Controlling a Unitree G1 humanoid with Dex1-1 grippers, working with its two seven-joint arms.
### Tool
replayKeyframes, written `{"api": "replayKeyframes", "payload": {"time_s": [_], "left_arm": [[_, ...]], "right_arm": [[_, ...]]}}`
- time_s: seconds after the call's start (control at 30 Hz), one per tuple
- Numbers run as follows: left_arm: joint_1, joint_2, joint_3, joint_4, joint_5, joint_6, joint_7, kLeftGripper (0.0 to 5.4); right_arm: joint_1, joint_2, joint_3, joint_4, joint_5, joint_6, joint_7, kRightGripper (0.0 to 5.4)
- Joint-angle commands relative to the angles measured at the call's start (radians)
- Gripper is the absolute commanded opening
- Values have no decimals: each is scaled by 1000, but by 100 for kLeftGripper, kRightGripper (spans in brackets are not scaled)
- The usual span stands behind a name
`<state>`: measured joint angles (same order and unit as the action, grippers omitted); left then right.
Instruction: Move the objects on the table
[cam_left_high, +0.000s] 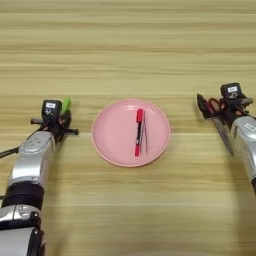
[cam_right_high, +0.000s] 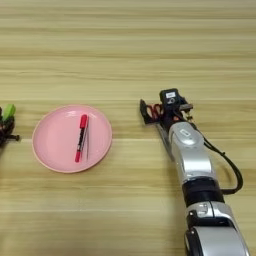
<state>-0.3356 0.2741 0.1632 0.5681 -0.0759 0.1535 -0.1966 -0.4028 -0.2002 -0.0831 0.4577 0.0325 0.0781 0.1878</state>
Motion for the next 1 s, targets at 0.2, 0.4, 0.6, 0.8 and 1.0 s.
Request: {"api": "replayKeyframes", "payload": {"time_s": [0.2,0.4,0.6,0.8,1.0], "left_arm": [[-6,7,-15,19,13,7,10,196],[-6,9,-11,22,8,3,12,248],[6,2,-7,-29,-8,-19,1,299],[20,-5,-15,-80,-12,-33,-6,358],[29,-8,-12,-112,-16,-31,-6,400]], "right_arm": [[-16,-4,-1,4,4,0,0,540],[-14,-5,0,6,2,-1,1,540],[-13,-6,1,8,2,-2,2,540],[-13,-6,2,10,1,-4,3,540],[-12,-7,3,10,1,-5,3,540]]}}
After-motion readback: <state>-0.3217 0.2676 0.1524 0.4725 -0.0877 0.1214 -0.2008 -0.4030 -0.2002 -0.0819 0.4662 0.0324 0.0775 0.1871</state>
